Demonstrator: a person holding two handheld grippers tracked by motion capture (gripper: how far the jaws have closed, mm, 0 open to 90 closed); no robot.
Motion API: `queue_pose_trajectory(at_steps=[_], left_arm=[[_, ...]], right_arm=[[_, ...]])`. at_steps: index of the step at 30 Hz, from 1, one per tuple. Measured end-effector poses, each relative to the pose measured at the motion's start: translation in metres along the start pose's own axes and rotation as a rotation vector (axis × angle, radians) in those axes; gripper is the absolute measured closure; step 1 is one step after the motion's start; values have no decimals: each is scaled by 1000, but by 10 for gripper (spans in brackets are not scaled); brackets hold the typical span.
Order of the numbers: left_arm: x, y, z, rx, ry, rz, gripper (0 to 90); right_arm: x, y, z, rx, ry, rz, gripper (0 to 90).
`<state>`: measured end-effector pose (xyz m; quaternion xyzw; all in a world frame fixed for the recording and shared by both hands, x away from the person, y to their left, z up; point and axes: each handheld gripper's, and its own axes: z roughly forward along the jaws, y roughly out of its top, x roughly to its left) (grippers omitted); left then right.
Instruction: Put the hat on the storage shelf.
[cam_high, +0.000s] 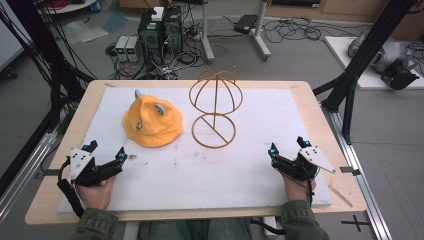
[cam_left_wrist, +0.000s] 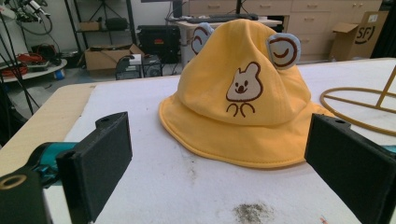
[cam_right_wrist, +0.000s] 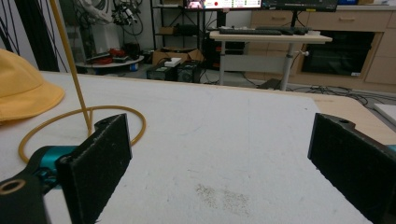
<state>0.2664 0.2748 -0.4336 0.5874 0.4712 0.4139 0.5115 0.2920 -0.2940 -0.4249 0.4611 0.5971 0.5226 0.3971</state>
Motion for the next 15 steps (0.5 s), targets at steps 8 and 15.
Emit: queue_pose_trajectory(at_steps=[8, 15], left_arm=[[0, 0, 0, -8, -1, 4, 79], [0, 0, -1, -21, -9, -1, 79]], right_arm=[[0, 0, 1, -3, 0, -4, 58], [0, 0, 1, -3, -1, -3, 58]])
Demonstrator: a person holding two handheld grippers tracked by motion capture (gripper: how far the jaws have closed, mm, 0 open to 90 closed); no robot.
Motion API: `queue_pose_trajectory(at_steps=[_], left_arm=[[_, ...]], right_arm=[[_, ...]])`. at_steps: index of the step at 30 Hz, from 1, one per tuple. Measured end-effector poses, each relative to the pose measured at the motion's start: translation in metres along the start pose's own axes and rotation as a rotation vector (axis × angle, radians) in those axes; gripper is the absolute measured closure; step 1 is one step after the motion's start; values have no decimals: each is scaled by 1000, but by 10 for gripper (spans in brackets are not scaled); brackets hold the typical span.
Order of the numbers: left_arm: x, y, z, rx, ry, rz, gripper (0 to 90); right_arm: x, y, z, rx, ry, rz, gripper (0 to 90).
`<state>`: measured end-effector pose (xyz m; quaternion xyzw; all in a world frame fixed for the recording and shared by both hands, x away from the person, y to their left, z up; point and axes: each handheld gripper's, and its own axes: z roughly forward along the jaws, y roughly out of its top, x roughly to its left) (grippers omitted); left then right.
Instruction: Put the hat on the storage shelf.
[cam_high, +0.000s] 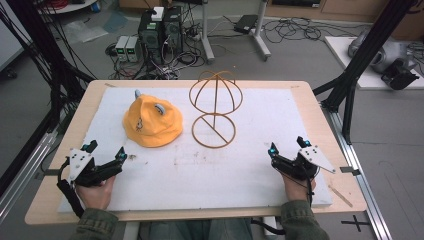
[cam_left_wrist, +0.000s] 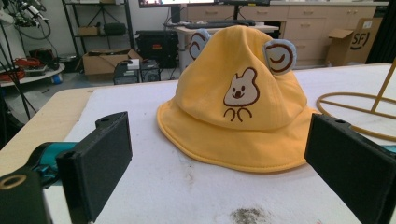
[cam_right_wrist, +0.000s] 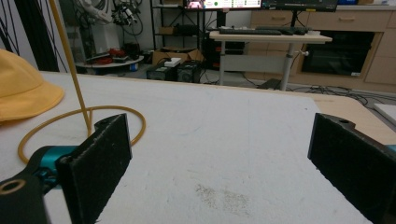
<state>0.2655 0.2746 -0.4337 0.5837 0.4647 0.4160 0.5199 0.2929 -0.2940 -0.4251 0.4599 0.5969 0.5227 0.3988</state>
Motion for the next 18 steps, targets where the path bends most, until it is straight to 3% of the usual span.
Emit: queue_pose_trajectory(at_steps=[7, 8, 18], left_arm=[[0, 2, -2, -24, -14, -29, 79], [-2, 4, -2, -29, -20, -31, 79], [-14, 28, 4, -55, -68, -12, 79]], right_arm=[[0, 0, 0, 1, 0, 3, 58], [0, 0, -1, -4, -4, 21, 58], [2, 3, -2, -23, -5, 29, 58]])
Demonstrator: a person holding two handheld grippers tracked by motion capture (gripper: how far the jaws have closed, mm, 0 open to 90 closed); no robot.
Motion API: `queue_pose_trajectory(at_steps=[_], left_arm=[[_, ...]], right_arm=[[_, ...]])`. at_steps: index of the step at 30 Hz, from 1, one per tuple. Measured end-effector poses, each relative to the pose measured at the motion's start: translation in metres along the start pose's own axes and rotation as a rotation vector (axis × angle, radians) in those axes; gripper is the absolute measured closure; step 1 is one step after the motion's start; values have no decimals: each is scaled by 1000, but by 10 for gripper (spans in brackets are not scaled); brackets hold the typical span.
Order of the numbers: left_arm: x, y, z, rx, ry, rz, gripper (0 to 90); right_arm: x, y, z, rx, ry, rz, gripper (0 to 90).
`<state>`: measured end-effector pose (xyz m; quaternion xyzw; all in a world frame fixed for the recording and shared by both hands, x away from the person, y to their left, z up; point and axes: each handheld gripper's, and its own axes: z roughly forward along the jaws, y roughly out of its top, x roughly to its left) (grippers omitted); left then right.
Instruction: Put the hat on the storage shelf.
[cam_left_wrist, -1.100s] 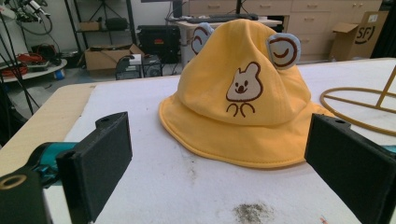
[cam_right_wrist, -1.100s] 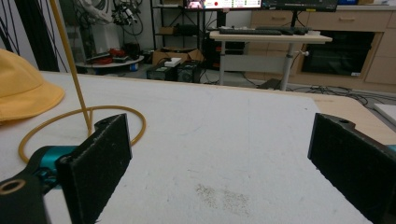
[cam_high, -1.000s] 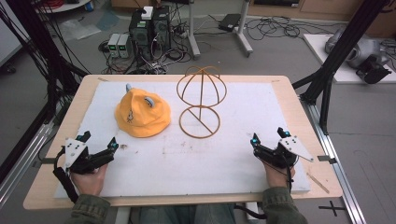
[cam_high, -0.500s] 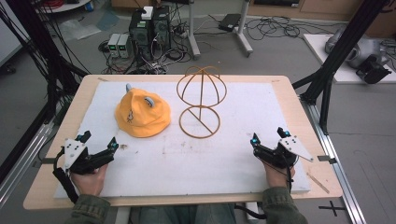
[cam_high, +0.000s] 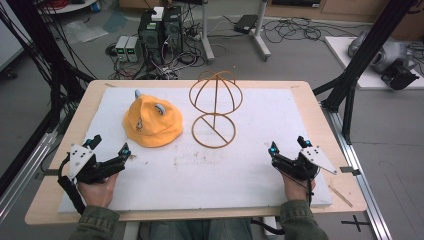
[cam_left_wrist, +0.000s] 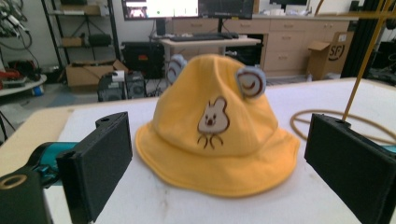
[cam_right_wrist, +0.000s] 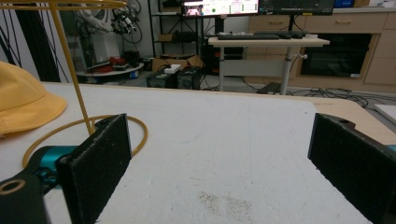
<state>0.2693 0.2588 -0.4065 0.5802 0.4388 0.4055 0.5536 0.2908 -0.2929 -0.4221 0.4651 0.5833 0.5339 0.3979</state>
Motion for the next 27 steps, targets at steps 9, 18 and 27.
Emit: queue_pose_trajectory(at_steps=[9, 18, 27], left_arm=[[-7, 29, 57, 89, -7, -23, 86], [-24, 18, 112, 208, 4, 6, 138], [-19, 4, 127, 303, 54, -42, 280]], right_arm=[[0, 0, 2, 0, 7, 14, 58], [-3, -1, 3, -5, 8, 21, 58], [-3, -1, 2, -11, 14, 31, 58]])
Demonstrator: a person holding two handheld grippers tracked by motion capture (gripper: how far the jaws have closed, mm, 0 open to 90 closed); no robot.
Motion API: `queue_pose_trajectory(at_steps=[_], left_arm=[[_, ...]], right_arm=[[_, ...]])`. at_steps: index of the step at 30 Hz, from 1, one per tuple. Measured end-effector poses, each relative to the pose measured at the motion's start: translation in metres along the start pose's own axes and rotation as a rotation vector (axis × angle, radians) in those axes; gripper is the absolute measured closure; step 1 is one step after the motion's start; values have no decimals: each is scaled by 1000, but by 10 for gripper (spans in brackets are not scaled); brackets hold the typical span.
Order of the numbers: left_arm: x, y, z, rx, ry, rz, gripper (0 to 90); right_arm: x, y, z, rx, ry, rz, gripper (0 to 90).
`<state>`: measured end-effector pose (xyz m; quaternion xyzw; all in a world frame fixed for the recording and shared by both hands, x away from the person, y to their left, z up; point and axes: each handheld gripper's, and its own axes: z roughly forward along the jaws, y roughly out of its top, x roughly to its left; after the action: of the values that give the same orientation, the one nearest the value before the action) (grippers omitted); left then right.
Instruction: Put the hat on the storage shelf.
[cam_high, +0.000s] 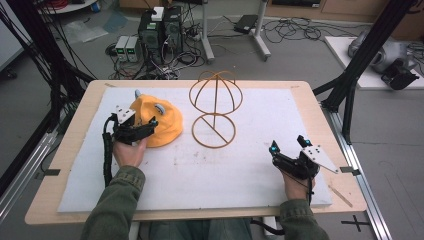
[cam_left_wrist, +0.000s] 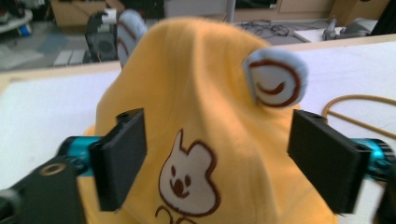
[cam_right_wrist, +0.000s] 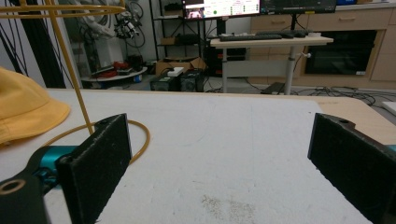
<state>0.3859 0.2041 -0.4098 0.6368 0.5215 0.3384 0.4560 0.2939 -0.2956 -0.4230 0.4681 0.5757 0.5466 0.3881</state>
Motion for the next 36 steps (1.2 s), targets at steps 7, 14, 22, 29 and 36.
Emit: queue_pose_trajectory(at_steps=[7, 14, 22, 29, 36], left_arm=[[0, -3, 7, 60, 25, -36, 553], [1, -3, 4, 76, 31, -11, 862], [-3, -1, 0, 59, 26, 41, 867], [-5, 1, -6, 30, 4, 61, 868], [-3, 9, -24, -68, 19, 59, 868]], right_arm=[[1, 0, 0, 1, 0, -5, 58], [0, 0, 0, -6, -3, -9, 58], [0, 0, 0, -5, -1, -6, 58], [0, 0, -1, -8, 0, -5, 58], [-1, 0, -1, -12, -2, 3, 58]])
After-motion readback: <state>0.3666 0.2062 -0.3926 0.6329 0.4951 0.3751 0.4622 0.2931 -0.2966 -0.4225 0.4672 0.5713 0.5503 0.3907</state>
